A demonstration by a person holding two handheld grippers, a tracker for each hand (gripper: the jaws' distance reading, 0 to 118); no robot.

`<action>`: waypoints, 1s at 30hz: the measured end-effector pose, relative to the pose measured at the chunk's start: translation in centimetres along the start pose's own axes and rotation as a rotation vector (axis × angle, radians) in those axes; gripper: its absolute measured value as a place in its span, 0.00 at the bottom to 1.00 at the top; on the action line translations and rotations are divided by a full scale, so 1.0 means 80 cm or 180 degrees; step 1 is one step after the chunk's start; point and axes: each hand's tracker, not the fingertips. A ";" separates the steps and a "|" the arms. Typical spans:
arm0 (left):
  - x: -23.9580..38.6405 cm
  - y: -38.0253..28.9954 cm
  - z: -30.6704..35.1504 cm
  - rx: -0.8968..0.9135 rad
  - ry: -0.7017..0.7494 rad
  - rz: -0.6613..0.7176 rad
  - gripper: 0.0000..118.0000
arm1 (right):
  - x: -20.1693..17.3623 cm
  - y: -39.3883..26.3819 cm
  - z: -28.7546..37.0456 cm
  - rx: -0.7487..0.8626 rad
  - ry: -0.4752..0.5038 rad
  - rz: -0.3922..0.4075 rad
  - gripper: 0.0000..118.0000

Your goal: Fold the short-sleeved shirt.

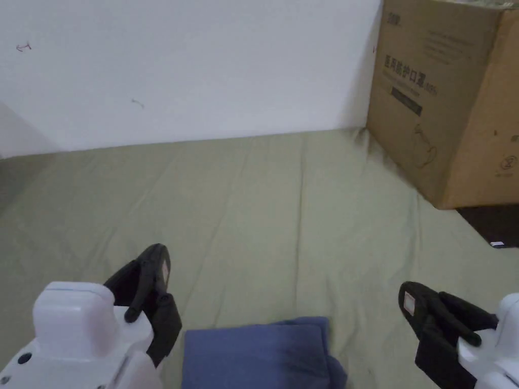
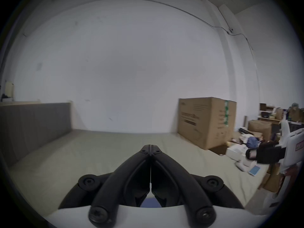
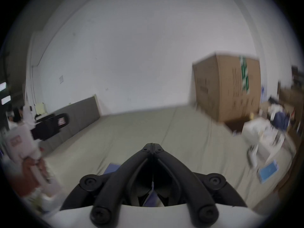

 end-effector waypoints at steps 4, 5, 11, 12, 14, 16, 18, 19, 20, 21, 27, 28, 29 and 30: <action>-0.027 -0.043 0.019 0.0217 0.0398 -0.0220 0.00 | -0.017 -0.047 -0.015 0.0465 -0.0695 0.0482 0.00; -0.030 -0.050 0.018 0.0119 0.0502 -0.0247 0.00 | -0.017 -0.051 -0.019 0.0339 -0.0678 0.0403 0.00; -0.035 -0.056 0.023 -0.0068 0.0539 -0.0054 0.00 | -0.026 -0.055 -0.014 0.0205 -0.0645 0.0440 0.00; -0.034 -0.056 0.023 -0.0054 0.0552 -0.0082 0.00 | -0.027 -0.053 -0.013 0.0219 -0.0645 0.0481 0.00; -0.034 -0.053 0.024 -0.0057 0.0543 -0.0081 0.00 | -0.029 -0.047 -0.009 0.0257 -0.0670 0.0510 0.00; -0.037 -0.045 0.020 -0.0120 0.0514 -0.0076 0.00 | -0.028 -0.032 -0.012 0.0322 -0.0546 0.0443 0.00; -0.046 -0.035 0.016 -0.0255 0.0364 -0.0045 0.00 | -0.026 -0.017 -0.033 0.0204 -0.0165 0.0334 0.00; -0.051 -0.033 0.013 -0.0340 0.0292 -0.0017 0.00 | -0.023 -0.012 -0.052 -0.0029 0.0105 0.0278 0.00; -0.056 -0.031 0.007 -0.0488 0.0244 0.0033 0.00 | -0.020 -0.012 -0.085 -0.0520 0.0362 0.0224 0.00; -0.061 -0.032 0.002 -0.0646 0.0203 0.0108 0.00 | -0.020 -0.017 -0.121 -0.1129 0.0525 0.0220 0.00; -0.102 -0.072 -0.025 -0.1341 0.0085 0.0935 0.00 | -0.014 -0.136 -0.250 -0.2988 0.0576 0.0516 0.00; -0.114 -0.081 -0.038 -0.1548 0.0007 0.1186 0.00 | -0.014 -0.153 -0.251 -0.3134 0.0596 0.0513 0.00; -0.130 -0.095 -0.059 -0.1870 -0.0136 0.1446 0.00 | -0.012 -0.167 -0.256 -0.3264 0.0617 0.0472 0.00; -0.146 -0.113 -0.083 -0.2187 -0.0403 0.1731 0.00 | -0.011 -0.175 -0.258 -0.3238 0.0606 0.0452 0.00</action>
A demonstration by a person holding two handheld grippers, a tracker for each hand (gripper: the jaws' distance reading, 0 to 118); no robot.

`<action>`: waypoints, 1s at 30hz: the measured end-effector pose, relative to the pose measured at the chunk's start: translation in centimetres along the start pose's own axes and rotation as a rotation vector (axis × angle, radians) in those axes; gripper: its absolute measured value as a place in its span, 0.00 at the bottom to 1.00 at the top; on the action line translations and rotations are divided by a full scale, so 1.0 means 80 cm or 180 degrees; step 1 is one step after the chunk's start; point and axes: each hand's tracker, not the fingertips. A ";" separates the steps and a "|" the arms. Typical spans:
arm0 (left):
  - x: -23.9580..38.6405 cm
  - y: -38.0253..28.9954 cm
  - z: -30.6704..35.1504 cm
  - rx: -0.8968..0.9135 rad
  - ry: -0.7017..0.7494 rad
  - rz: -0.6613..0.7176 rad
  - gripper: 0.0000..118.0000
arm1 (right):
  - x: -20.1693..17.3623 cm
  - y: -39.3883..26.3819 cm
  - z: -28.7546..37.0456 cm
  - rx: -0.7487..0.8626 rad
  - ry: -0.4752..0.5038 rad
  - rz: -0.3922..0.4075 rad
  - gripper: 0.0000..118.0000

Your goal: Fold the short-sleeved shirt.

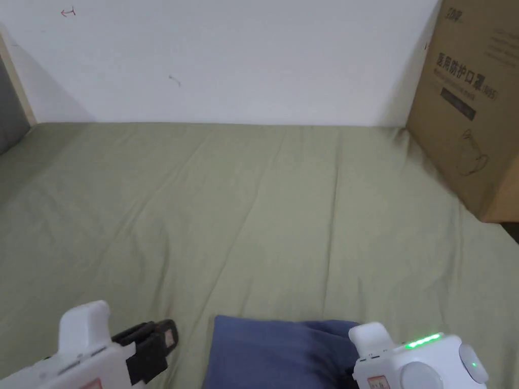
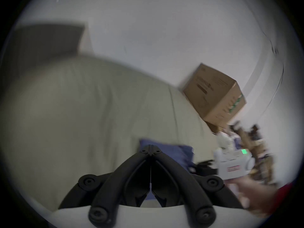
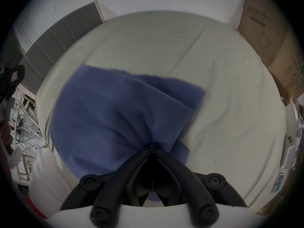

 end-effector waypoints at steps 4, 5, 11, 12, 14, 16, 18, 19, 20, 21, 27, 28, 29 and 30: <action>-0.084 0.015 -0.083 -0.0923 -0.0834 0.1050 0.23 | 0.004 0.003 0.005 0.0109 0.0051 -0.0049 0.00; -0.099 0.016 -0.098 -0.0986 -0.0898 0.1090 0.46 | 0.006 0.002 0.006 0.0110 0.0064 -0.0045 0.00; -0.129 -0.007 -0.184 -0.1602 -0.1646 0.1493 0.96 | 0.014 -0.008 0.006 0.0205 0.0221 -0.0344 0.00; -0.123 -0.018 -0.201 -0.1715 -0.1903 0.1653 0.96 | 0.017 -0.010 0.005 0.0222 0.0266 -0.0461 0.00; -0.098 -0.031 -0.227 -0.1835 -0.2122 0.1588 0.95 | 0.022 -0.012 0.003 0.0249 0.0332 -0.0617 0.00; -0.074 -0.035 -0.236 -0.1743 -0.1961 0.1208 0.64 | 0.026 -0.016 0.004 0.0275 0.0370 -0.0673 0.00; -0.064 -0.033 -0.243 -0.1666 -0.1495 0.0932 0.14 | 0.029 -0.019 0.003 0.0303 0.0401 -0.0719 0.00; -0.067 -0.034 -0.241 -0.1685 -0.1077 0.0773 0.14 | 0.030 -0.020 0.004 0.0318 0.0413 -0.0728 0.00; -0.068 -0.038 -0.241 -0.1711 -0.1101 0.0807 0.14 | 0.030 -0.021 0.006 0.0359 0.0457 -0.0743 0.00; -0.068 -0.035 -0.239 -0.1716 -0.1378 0.0883 0.14 | 0.028 -0.022 0.009 0.0372 0.0429 -0.0721 0.00; -0.085 0.043 -0.156 -0.1612 -0.1205 0.0333 0.14 | 0.006 -0.028 0.042 0.0698 0.0448 -0.0543 0.00; -0.101 0.059 -0.139 -0.1627 -0.1121 0.0277 0.14 | 0.001 -0.028 0.046 0.0720 0.0436 -0.0520 0.00; -0.120 0.078 -0.117 -0.1579 -0.0867 0.0145 0.14 | -0.004 -0.028 0.051 0.0742 0.0432 -0.0496 0.00; -0.143 0.097 -0.095 -0.1573 -0.0594 0.0076 0.14 | -0.009 -0.027 0.054 0.0765 0.0459 -0.0470 0.00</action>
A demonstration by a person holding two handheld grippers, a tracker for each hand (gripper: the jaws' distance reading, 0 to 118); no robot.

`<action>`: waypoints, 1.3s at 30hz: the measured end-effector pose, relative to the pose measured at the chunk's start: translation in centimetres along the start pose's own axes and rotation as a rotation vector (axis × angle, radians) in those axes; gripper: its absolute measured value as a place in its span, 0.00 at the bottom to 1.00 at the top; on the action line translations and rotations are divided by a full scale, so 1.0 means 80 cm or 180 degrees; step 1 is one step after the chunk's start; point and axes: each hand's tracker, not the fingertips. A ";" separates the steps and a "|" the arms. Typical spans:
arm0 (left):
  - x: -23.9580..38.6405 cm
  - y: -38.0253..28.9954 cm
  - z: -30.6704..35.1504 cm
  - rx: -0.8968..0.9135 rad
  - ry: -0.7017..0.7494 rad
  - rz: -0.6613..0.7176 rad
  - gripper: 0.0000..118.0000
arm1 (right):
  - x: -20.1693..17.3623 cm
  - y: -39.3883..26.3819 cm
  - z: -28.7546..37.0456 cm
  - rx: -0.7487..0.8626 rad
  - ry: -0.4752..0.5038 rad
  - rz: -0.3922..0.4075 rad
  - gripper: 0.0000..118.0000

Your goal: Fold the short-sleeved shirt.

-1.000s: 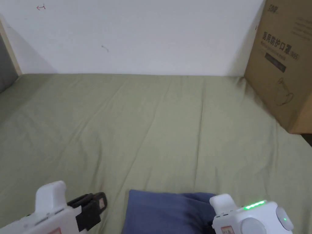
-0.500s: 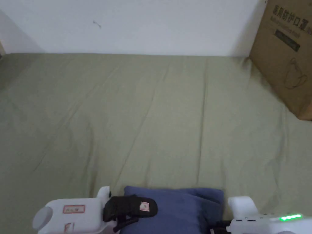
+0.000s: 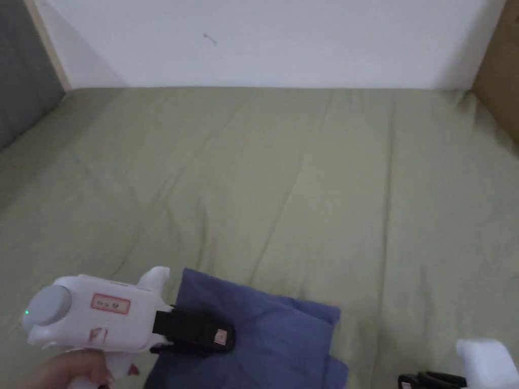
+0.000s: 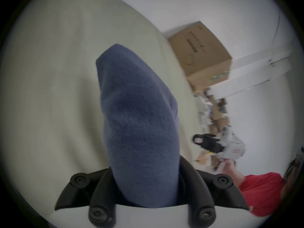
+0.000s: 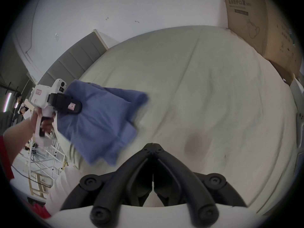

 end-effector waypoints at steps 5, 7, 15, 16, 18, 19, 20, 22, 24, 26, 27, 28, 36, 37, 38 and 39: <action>-0.069 0.018 0.169 0.0143 0.0869 0.0132 0.14 | -0.032 -0.001 0.006 0.0007 0.0118 0.0040 0.00; -0.096 0.020 0.219 0.0234 0.1163 0.0298 0.14 | -0.044 -0.001 0.008 0.0003 0.0146 0.0086 0.00; -0.137 0.048 0.302 0.0115 0.2722 0.0015 1.00 | -0.077 0.011 0.013 0.0052 0.0140 0.0131 0.00; -0.136 0.049 0.307 0.0157 0.2714 0.0013 0.99 | -0.078 0.013 0.013 0.0061 0.0127 0.0137 0.00; -0.142 0.049 0.321 0.0391 0.2577 0.0052 0.99 | -0.080 0.016 0.013 0.0057 0.0084 0.0152 0.00; -0.141 0.047 0.322 0.0458 0.2520 0.0076 0.99 | -0.081 0.017 0.014 0.0064 0.0070 0.0152 0.00; -0.138 0.045 0.320 0.0500 0.2489 0.0058 0.99 | -0.080 0.019 0.015 0.0074 0.0062 0.0146 0.00; -0.125 0.036 0.310 0.0631 0.2470 -0.0067 0.99 | -0.081 0.020 0.019 0.0100 0.0058 0.0122 0.00; -0.096 0.021 0.282 0.0860 0.2396 -0.0182 0.99 | -0.081 0.022 0.026 0.0138 0.0053 0.0092 0.00; -0.055 -0.003 0.251 0.1178 0.2092 -0.0251 0.86 | -0.082 0.023 0.036 0.0187 0.0065 0.0075 0.00; -0.031 -0.017 0.229 0.1349 0.1867 -0.0295 0.54 | -0.083 0.023 0.042 0.0214 0.0068 0.0072 0.00; -0.010 -0.027 0.206 0.1430 0.1792 -0.0354 0.23 | -0.082 0.024 0.047 0.0235 0.0066 0.0072 0.00; 0.183 -0.131 0.088 0.2076 0.0952 -0.0872 0.00 | -0.082 0.025 0.136 0.0707 -0.0042 -0.0149 0.00; 0.207 -0.141 0.086 0.2254 0.1025 -0.0962 0.00 | -0.084 0.025 0.151 0.0839 -0.0040 -0.0156 0.00; 0.229 -0.149 0.084 0.2398 0.1101 -0.1046 0.00 | -0.087 0.024 0.169 0.0993 -0.0078 -0.0154 0.00; 0.246 -0.155 0.083 0.2538 0.1134 -0.1152 0.00 | -0.090 0.024 0.187 0.1146 -0.0128 -0.0146 0.00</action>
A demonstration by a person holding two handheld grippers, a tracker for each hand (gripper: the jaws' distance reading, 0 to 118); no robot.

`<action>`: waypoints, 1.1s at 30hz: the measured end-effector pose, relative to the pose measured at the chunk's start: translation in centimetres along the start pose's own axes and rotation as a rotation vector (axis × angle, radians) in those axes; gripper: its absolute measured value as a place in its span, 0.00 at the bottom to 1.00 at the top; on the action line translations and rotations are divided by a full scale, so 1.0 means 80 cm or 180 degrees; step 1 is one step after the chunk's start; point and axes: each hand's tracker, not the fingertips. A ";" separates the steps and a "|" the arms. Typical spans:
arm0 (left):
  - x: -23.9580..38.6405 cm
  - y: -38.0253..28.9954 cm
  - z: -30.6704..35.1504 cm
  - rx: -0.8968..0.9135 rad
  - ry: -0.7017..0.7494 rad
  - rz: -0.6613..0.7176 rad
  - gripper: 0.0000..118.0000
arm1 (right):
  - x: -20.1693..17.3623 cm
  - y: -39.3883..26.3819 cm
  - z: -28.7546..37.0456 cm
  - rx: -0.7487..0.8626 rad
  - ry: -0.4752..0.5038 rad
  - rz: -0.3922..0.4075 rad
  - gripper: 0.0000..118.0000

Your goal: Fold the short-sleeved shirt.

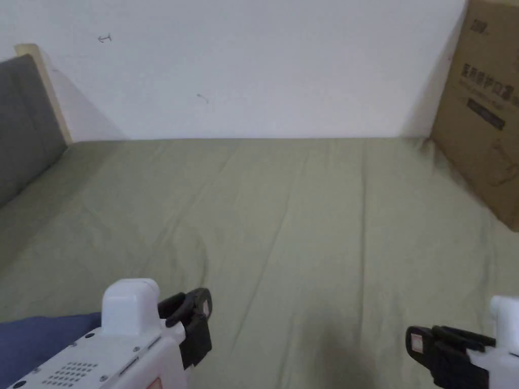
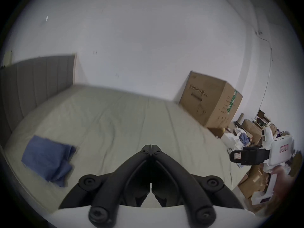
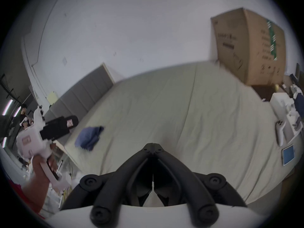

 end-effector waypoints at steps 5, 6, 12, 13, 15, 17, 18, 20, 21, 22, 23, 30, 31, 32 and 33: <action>0.068 0.013 0.042 0.0718 0.0175 -0.0474 0.00 | -0.007 0.012 0.076 0.0998 -0.0310 0.0326 0.00; 0.083 0.018 0.050 0.0842 0.0212 -0.0511 0.00 | -0.010 0.013 0.090 0.1193 -0.0395 0.0425 0.00; 0.115 0.028 0.093 0.1276 0.0524 -0.0786 0.00 | -0.016 0.014 0.136 0.1801 -0.0701 0.0536 0.00; 0.118 0.027 0.099 0.1365 0.0615 -0.0879 0.00 | -0.016 0.013 0.136 0.1889 -0.0740 0.0570 0.00; 0.122 0.023 0.106 0.1539 0.0724 -0.0987 0.00 | -0.009 0.003 0.125 0.2050 -0.0908 0.0775 0.00; 0.121 0.015 0.110 0.1540 0.0740 -0.0974 0.00 | -0.004 -0.003 0.113 0.1928 -0.1060 0.0807 0.00; 0.121 0.014 0.107 0.1523 0.0759 -0.0952 0.00 | -0.002 -0.006 0.109 0.1858 -0.1077 0.0770 0.00; 0.121 0.011 0.109 0.1442 0.0761 -0.0884 0.00 | -0.001 -0.012 0.107 0.1790 -0.1110 0.0661 0.00; 0.121 0.009 0.109 0.1420 0.0758 -0.0855 0.00 | -0.002 -0.013 0.106 0.1806 -0.1171 0.0650 0.00; 0.121 0.010 0.107 0.1403 0.0761 -0.0851 0.00 | -0.003 -0.014 0.106 0.1821 -0.1203 0.0653 0.00; 0.123 0.008 0.106 0.1382 0.0762 -0.0835 0.00 | -0.003 -0.013 0.107 0.1808 -0.1193 0.0655 0.00; 0.126 0.004 0.103 0.1216 0.0783 -0.0819 1.00 | -0.014 -0.007 0.110 0.1814 -0.1200 0.0761 1.00; 0.126 0.004 0.105 0.1211 0.0788 -0.0829 1.00 | -0.015 -0.009 0.113 0.1828 -0.1198 0.0759 1.00; 0.127 0.004 0.108 0.1209 0.0778 -0.0832 1.00 | -0.015 -0.010 0.116 0.1898 -0.1209 0.0782 1.00; 0.129 0.005 0.109 0.1202 0.0785 -0.0827 1.00 | -0.017 -0.008 0.116 0.1907 -0.1144 0.0815 1.00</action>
